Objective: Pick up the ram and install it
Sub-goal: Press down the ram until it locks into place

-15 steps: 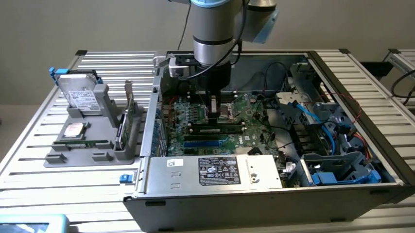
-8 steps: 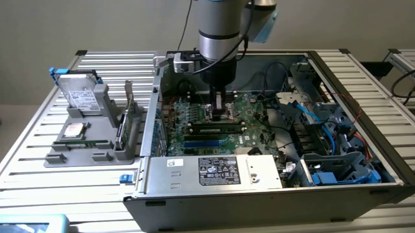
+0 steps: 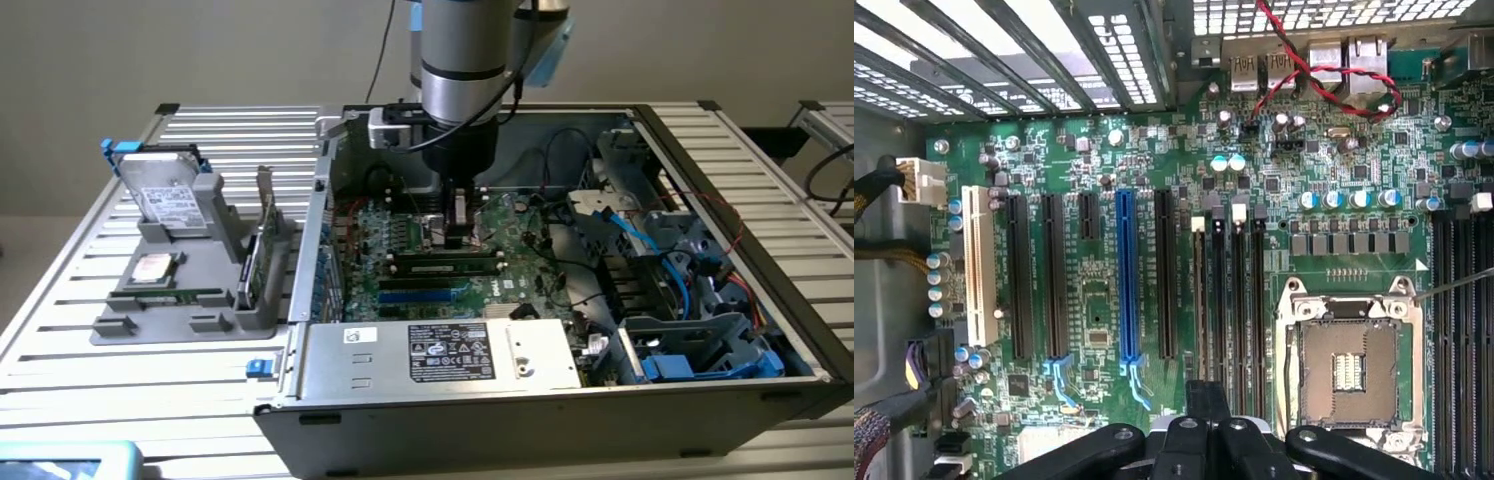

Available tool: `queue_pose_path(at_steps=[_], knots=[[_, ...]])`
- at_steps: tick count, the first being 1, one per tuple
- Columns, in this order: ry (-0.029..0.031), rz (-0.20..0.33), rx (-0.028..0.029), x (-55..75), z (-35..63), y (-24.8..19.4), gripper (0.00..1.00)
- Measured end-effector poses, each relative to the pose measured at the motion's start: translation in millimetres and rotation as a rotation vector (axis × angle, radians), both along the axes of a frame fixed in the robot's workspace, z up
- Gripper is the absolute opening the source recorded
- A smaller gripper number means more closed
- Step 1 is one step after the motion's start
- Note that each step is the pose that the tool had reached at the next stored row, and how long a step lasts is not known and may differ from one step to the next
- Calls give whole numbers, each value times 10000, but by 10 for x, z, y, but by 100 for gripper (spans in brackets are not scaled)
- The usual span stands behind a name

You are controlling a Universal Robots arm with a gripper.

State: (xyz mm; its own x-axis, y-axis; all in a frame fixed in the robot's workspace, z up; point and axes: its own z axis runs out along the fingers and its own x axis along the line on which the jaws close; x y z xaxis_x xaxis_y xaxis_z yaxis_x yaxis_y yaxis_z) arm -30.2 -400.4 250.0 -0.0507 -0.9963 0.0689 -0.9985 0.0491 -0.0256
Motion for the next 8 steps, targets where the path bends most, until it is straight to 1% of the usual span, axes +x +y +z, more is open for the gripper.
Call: queue_pose_path(at_steps=[8], knots=[[1, -47, 5, 0, 0, -1, 11]])
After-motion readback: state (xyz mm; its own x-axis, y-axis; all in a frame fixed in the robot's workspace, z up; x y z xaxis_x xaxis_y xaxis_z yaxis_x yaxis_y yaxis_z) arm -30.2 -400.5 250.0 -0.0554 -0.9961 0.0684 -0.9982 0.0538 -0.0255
